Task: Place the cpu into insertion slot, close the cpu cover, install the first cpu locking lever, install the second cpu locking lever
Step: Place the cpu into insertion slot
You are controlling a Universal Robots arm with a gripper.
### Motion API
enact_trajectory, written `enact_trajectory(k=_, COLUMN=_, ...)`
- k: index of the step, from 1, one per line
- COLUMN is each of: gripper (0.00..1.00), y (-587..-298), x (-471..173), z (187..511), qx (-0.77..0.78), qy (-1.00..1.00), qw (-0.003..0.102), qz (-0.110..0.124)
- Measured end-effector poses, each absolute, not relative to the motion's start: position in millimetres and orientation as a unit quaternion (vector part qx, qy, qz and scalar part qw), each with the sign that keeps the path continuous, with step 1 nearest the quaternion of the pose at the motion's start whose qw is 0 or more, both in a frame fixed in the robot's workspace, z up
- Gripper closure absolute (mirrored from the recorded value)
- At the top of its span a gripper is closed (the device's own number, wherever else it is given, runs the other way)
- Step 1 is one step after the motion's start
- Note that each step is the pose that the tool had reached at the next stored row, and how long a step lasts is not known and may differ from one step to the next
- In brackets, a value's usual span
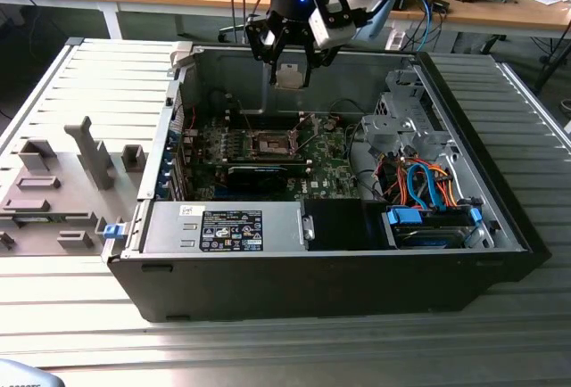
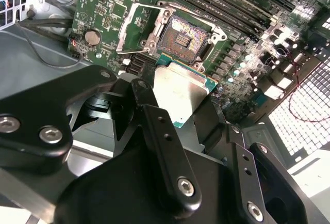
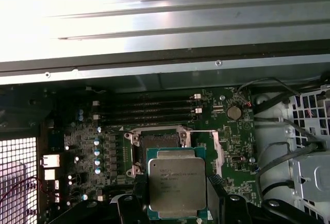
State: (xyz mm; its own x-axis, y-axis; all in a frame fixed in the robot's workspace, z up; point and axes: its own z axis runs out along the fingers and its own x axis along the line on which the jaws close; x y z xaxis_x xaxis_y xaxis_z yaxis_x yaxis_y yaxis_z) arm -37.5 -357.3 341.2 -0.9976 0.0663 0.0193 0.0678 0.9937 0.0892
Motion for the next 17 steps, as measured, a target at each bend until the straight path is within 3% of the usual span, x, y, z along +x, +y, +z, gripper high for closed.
enact_trajectory(k=17, gripper=0.45, y=-357.3, x=-37.4, z=341.0, qx=-0.043, qy=-0.998, qw=0.008, qz=-0.045)
